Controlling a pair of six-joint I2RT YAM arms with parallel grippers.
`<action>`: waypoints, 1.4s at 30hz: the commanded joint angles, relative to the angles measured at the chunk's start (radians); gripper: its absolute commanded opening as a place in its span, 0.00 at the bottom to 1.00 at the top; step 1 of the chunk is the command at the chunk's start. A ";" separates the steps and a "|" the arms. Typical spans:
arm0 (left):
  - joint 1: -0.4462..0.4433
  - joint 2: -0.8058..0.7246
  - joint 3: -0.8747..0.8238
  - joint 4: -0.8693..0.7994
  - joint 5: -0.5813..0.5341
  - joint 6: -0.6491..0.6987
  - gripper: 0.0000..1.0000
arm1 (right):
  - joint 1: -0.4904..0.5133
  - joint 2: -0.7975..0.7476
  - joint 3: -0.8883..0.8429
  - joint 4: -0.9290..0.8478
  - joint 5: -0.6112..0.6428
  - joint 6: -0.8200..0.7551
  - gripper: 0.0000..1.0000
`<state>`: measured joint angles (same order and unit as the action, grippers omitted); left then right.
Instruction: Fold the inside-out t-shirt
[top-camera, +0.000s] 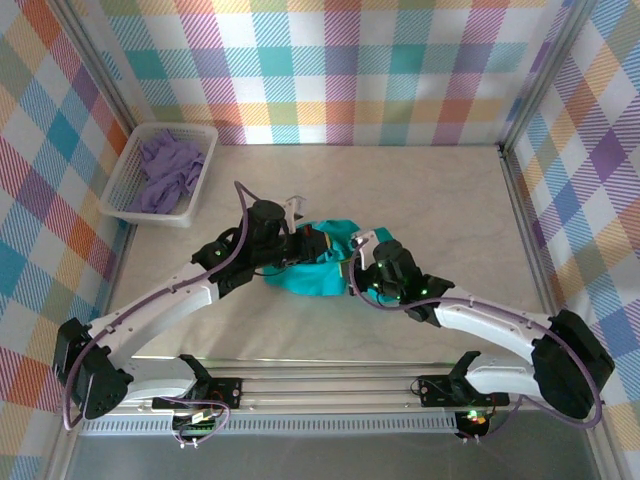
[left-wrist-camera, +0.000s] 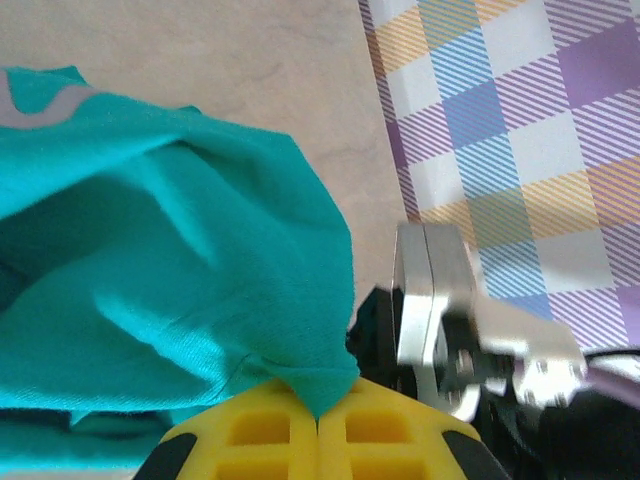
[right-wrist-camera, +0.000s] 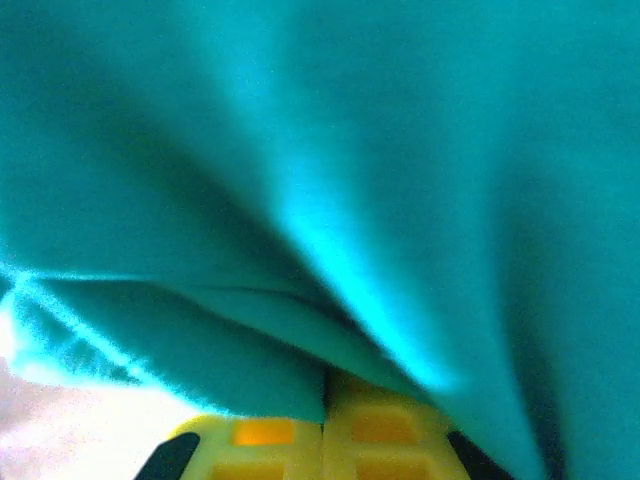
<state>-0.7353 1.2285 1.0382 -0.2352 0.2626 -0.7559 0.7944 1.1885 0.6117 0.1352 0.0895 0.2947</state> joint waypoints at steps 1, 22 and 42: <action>0.051 -0.034 0.053 -0.013 0.112 -0.008 0.00 | -0.023 -0.043 0.021 -0.187 0.117 -0.057 0.00; 0.115 0.020 0.124 -0.070 0.203 0.000 0.00 | -0.011 -0.232 0.085 -0.259 -0.311 -0.230 0.53; 0.183 0.040 0.092 -0.065 0.093 0.010 0.00 | -0.086 -0.142 0.032 0.018 -0.666 -0.251 0.00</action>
<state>-0.5747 1.2537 1.1458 -0.3378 0.3908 -0.7479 0.7200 1.0679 0.6647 0.0437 -0.3874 0.0654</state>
